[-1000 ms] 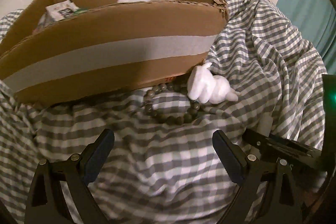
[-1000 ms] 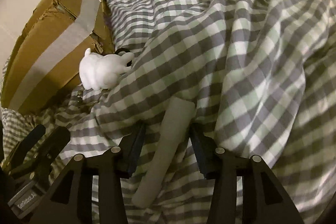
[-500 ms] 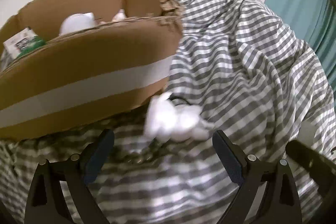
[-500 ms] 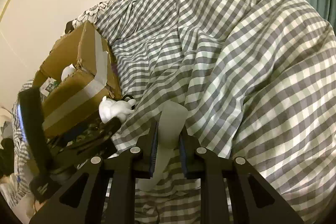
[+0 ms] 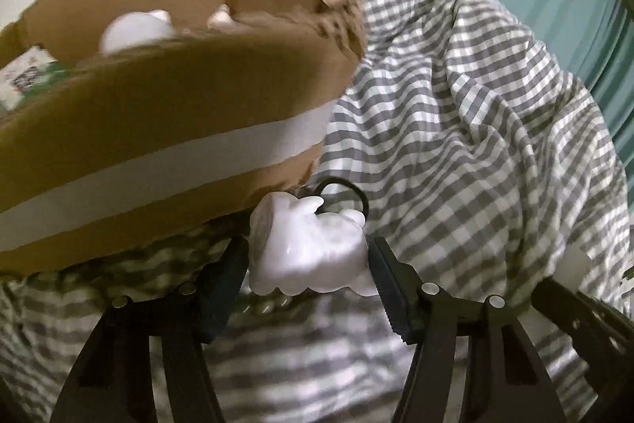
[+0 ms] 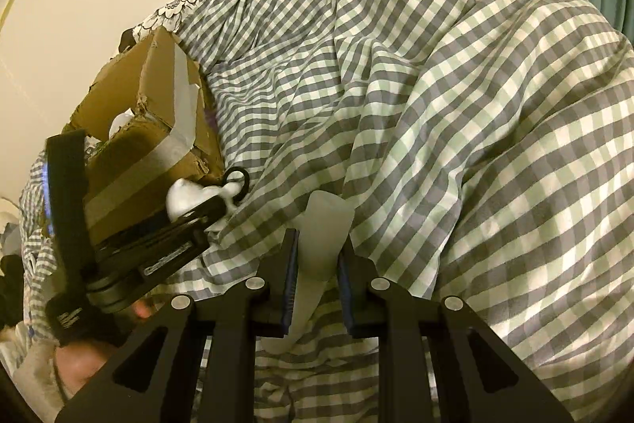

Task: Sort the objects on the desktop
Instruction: 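Grasp the white rabbit figurine with the left tool while the right tool grasps the grey stick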

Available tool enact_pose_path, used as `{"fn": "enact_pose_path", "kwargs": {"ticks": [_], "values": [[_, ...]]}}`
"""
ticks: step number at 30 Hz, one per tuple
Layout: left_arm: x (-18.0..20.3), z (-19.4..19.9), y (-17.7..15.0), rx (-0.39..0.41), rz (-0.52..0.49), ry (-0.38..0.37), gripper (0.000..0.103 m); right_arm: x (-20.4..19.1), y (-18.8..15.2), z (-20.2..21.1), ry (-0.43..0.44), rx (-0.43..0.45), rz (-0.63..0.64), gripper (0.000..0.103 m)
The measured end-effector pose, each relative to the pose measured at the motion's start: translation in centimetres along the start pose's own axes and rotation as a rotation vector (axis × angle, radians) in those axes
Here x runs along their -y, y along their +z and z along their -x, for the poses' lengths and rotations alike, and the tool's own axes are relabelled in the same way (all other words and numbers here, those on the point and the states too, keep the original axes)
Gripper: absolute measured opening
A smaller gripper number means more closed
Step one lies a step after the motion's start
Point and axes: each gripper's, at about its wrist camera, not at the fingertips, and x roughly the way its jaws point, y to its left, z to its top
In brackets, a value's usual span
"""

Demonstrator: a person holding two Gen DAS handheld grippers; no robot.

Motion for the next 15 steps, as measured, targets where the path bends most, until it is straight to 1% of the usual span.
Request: {"fn": "enact_pose_path", "kwargs": {"ticks": [2,5,7,11,15], "values": [[-0.5,1.5,-0.8,0.004,0.005,-0.018,0.064,-0.3,-0.2,0.4,-0.007,0.008,0.014,0.017],[-1.1,4.2,-2.1,0.027,0.014,-0.024,0.064,-1.4,-0.4,1.5,-0.012,0.02,0.047,0.017],[-1.5,5.7,-2.6,0.03,0.028,-0.035,0.064,-2.3,-0.1,2.6,-0.023,0.046,0.073,0.017],[-2.3,9.0,-1.9,0.065,0.037,-0.047,0.064,-4.6,0.6,5.6,-0.038,0.113,0.136,0.017],[-3.5,12.8,-1.1,0.137,0.039,-0.048,0.064,-7.5,1.2,8.6,-0.023,0.16,0.185,0.017]]}}
